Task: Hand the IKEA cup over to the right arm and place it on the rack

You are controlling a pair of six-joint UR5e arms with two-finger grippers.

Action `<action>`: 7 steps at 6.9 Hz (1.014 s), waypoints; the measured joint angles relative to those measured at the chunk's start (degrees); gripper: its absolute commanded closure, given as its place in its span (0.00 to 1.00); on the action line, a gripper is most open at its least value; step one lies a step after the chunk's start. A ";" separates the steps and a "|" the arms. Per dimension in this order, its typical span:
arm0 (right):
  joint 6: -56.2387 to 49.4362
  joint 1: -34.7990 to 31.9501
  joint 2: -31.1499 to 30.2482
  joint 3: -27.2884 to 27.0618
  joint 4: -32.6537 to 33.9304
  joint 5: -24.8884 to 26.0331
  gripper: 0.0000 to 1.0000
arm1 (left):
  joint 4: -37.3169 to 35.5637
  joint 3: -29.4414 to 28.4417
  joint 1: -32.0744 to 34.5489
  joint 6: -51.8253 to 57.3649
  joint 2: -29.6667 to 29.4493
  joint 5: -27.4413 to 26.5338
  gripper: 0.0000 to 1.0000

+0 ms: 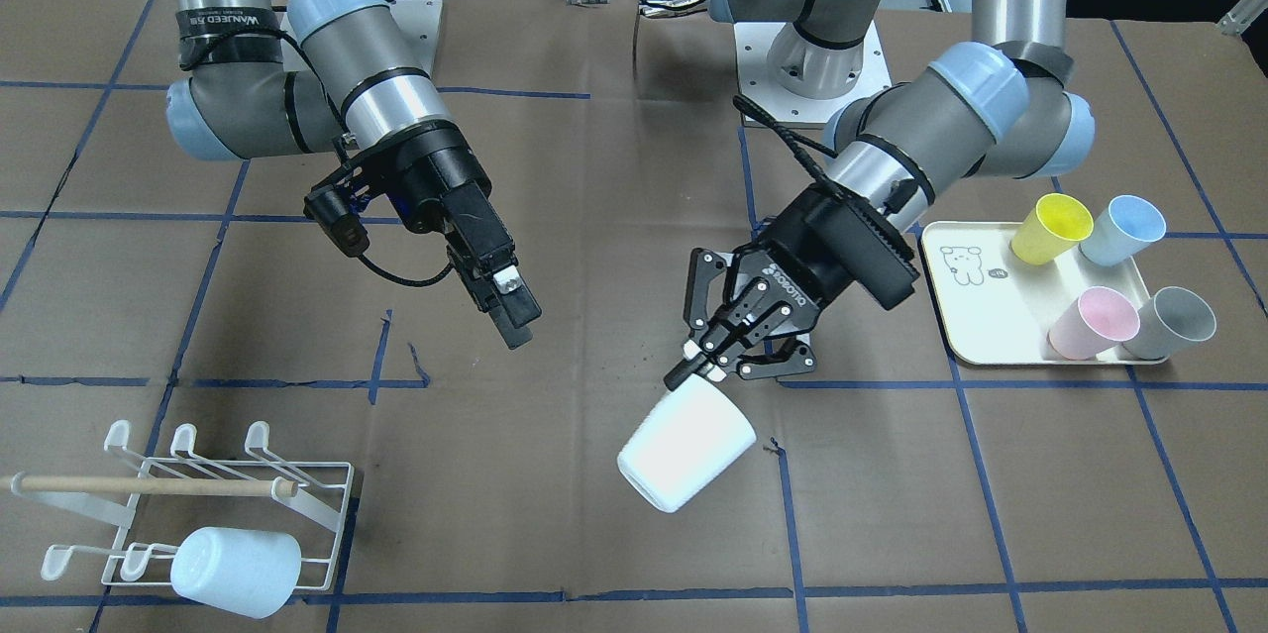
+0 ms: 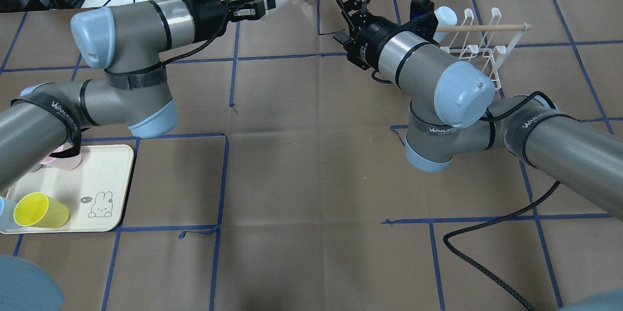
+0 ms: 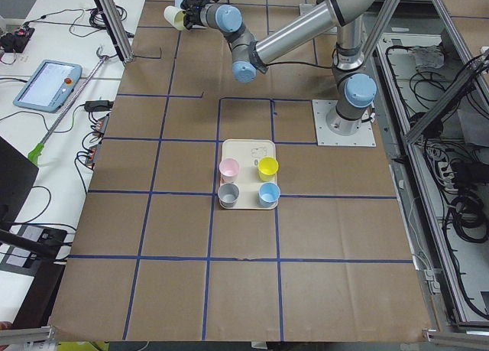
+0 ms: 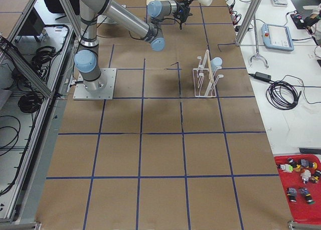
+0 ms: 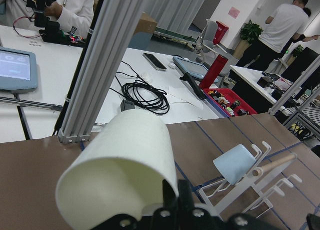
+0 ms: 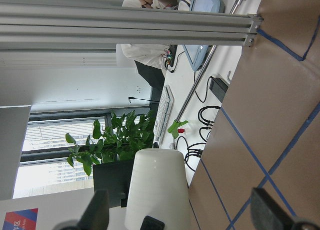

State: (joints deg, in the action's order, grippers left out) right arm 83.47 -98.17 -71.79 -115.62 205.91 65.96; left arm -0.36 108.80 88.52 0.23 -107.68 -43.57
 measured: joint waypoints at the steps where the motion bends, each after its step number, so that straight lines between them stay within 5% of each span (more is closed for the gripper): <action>1: -0.04 0.00 0.51 0.21 -0.02 -0.17 0.00 | -1.30 1.57 1.33 0.60 0.41 0.78 1.00; 7: 0.22 -0.17 4.47 3.01 0.35 -0.72 0.01 | -5.43 6.63 2.27 2.17 1.86 6.59 1.00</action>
State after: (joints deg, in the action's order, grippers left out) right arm 83.69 -98.34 -67.33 -112.61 206.25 65.24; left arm -5.79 115.43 90.78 2.40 -105.82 -36.97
